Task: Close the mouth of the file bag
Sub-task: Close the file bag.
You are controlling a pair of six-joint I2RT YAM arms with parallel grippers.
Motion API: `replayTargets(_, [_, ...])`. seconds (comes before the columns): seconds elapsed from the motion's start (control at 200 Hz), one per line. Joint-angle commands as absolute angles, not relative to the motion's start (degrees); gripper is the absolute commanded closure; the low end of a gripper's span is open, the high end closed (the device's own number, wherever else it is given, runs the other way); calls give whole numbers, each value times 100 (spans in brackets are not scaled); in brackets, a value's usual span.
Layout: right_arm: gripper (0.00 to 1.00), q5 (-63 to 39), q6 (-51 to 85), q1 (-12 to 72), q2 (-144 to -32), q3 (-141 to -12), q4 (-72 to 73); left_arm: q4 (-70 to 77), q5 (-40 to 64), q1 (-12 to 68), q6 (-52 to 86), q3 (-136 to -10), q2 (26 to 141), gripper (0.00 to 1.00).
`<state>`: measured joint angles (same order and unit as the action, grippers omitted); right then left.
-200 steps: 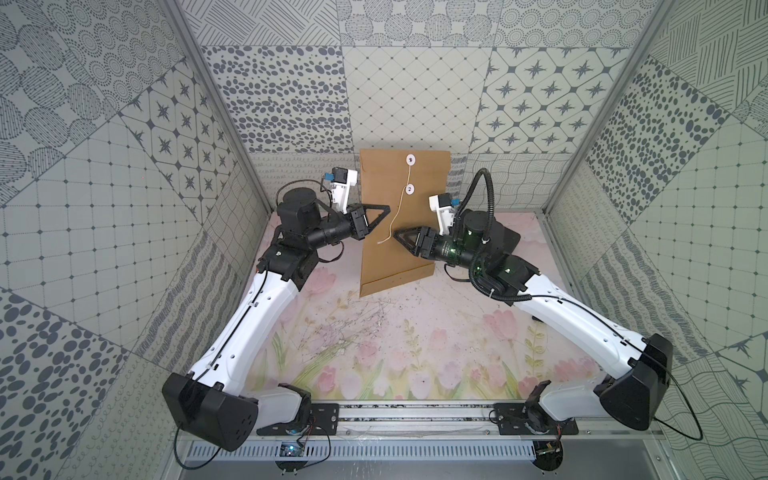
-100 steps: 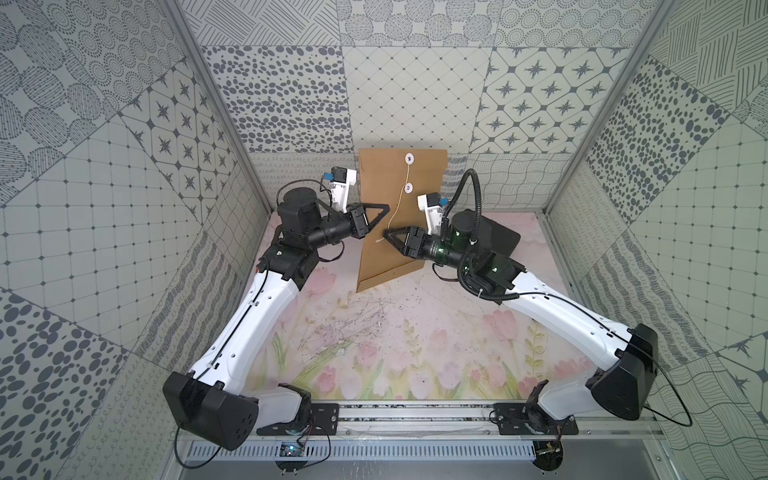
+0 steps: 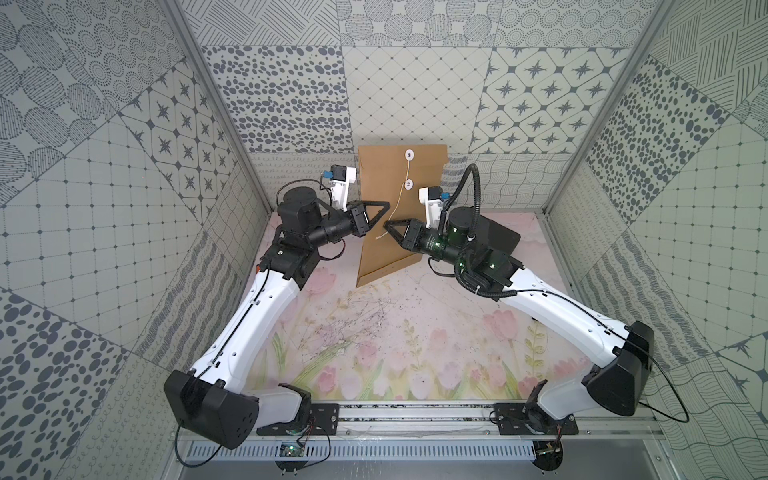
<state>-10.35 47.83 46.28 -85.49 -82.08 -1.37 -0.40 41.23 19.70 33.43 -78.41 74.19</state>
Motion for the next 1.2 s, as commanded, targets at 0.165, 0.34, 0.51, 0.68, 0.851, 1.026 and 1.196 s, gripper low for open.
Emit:
replayTargets(0.165, [100,-1097,4790,4643,-8635,-8247,-228,325,4359,2002,3296,-7954,7407,100])
replayTargets(0.34, [100,-1434,4890,4450,-8562,-7946,-387,273,4464,1998,3234,-7964,7391,100])
replayTargets(0.51, [100,-1564,4831,4269,-8451,-7796,-573,214,4473,1986,3186,-7998,7364,100])
replayTargets(0.68, [100,-1608,4648,4016,-8398,-7787,-841,204,4590,1971,3206,-8016,7348,100])
replayTargets(0.851, [100,-1620,4303,3617,-8400,-7885,-1223,-144,4828,1948,3017,-8162,7314,100])
replayTargets(1.026, [100,-1430,3703,3242,-8469,-8347,-1976,-842,4991,1943,2558,-8210,7199,100])
replayTargets(1.196, [100,-1184,3240,3137,-8497,-8815,-2434,-1087,4966,1925,2401,-8104,7143,100])
